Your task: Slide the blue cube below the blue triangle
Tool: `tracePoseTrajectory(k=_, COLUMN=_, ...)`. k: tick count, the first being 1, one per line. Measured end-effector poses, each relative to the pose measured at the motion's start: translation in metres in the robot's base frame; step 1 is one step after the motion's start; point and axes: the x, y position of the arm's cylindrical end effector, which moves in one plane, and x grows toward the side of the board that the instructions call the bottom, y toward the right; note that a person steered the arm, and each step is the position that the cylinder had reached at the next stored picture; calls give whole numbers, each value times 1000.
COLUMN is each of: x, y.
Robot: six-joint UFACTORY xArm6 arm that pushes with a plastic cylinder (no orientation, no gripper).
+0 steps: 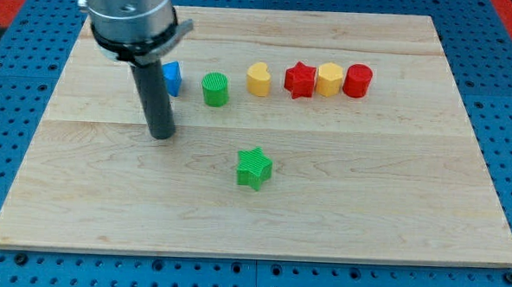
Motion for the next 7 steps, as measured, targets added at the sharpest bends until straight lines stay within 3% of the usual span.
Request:
tracePoseTrajectory(k=3, x=-11, y=27)
tracePoseTrajectory(k=5, x=0, y=-25)
tracePoseTrajectory(k=7, x=-18, y=-33)
